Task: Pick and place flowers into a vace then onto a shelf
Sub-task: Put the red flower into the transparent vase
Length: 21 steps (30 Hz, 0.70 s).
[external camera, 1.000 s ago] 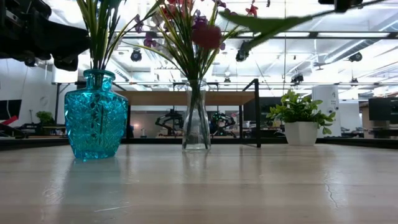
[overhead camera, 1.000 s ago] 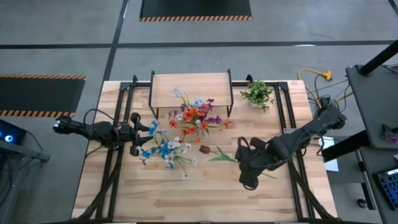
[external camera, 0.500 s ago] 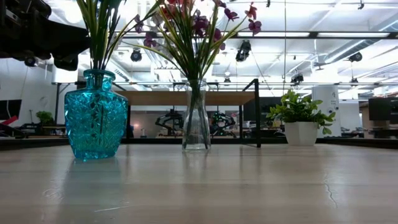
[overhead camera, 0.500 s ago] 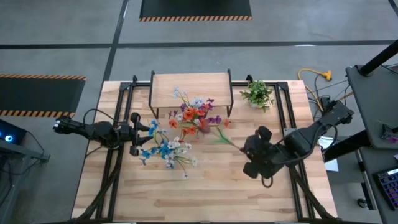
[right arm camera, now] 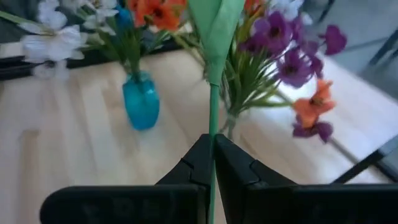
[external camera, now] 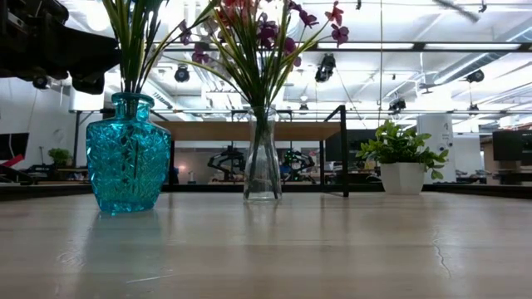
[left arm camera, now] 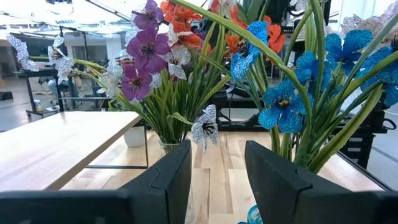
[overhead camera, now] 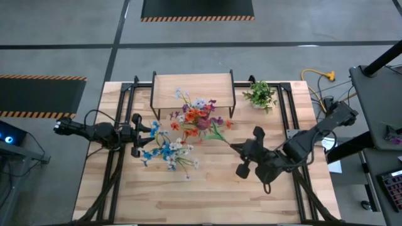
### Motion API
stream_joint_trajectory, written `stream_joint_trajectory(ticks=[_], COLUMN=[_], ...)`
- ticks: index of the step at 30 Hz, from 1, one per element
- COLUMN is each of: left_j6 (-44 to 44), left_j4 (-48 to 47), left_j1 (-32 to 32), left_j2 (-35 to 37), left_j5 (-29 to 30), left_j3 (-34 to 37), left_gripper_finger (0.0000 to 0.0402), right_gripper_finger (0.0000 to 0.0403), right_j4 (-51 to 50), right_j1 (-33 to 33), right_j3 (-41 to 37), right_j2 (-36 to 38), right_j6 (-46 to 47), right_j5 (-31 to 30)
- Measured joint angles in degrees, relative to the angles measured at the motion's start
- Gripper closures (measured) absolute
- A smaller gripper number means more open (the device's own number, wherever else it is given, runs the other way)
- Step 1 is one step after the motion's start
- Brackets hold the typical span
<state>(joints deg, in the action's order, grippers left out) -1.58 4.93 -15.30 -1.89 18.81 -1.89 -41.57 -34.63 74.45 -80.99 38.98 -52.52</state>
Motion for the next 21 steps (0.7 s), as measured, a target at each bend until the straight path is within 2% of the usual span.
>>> stream_joint_trajectory(ticks=[6, 11, 17, 21], left_j6=[0.00, 0.00, 0.00, 0.00], left_j4=[0.00, 0.00, 0.00, 0.00], left_j1=[-0.01, -0.01, -0.01, 0.00], left_j2=[0.00, 0.00, 0.00, 0.00], left_j5=[0.00, 0.00, 0.00, 0.00], left_j3=[0.00, 0.00, 0.00, 0.00], left_gripper_finger=[0.0267, 0.0267, 0.0267, 0.0267], right_gripper_finger=[0.0394, 0.0394, 0.0394, 0.0394], right_j4=[7.07, 16.01, 35.82, 57.49], right_j1=[0.02, 1.10, 1.42, 1.44], right_j3=[-6.05, -13.34, -22.41, -28.73], right_j2=[0.04, 0.17, 0.26, 0.26], right_j6=[-2.14, -1.68, -7.82, -20.12], right_j5=[-10.61, -12.05, -17.02, -16.93])
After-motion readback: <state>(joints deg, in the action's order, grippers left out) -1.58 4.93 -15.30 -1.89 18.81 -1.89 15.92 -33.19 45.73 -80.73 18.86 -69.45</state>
